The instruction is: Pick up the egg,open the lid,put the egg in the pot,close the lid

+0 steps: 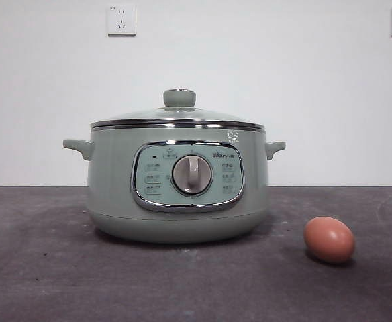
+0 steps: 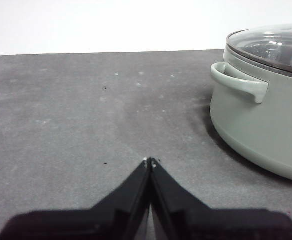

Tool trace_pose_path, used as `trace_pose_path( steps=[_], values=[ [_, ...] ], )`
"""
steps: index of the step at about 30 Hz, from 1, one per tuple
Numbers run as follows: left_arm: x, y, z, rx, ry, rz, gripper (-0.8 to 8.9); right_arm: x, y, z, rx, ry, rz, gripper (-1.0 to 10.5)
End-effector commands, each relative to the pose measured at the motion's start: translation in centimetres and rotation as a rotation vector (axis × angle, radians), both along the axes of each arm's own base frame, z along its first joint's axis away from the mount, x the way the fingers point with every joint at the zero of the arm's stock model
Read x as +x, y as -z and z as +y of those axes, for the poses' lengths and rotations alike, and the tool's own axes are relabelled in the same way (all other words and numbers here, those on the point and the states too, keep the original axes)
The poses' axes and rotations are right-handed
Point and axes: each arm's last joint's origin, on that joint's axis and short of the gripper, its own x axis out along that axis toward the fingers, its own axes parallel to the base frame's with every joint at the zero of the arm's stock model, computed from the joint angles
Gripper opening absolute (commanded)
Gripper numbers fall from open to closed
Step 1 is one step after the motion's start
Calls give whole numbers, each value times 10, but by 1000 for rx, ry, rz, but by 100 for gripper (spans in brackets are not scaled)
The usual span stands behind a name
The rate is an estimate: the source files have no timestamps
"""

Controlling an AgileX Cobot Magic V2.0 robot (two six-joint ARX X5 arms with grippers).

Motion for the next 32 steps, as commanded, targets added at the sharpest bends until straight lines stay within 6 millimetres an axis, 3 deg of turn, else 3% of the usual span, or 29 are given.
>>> trace_pose_path(
  steps=[1,8,12,19,25,32],
  values=[
    [1,4,0,-18,-7,10,-4,0,5,0,48,-2,30,1],
    [0,2,-1,-161,23,28,-6,0,1,0,216,22,69,-10],
    [-3,-7,-3,-232,69,47,-6,-2,-14,0,311,30,58,-12],
    [-15,-43,-4,-261,112,40,-6,-8,-55,0,311,25,49,-12],
    [-26,-84,-6,-275,196,32,-6,-10,-99,3,191,-80,171,-12],
    [-32,-126,-11,-208,360,156,-6,-8,-149,5,32,-197,339,-12]
  ],
)
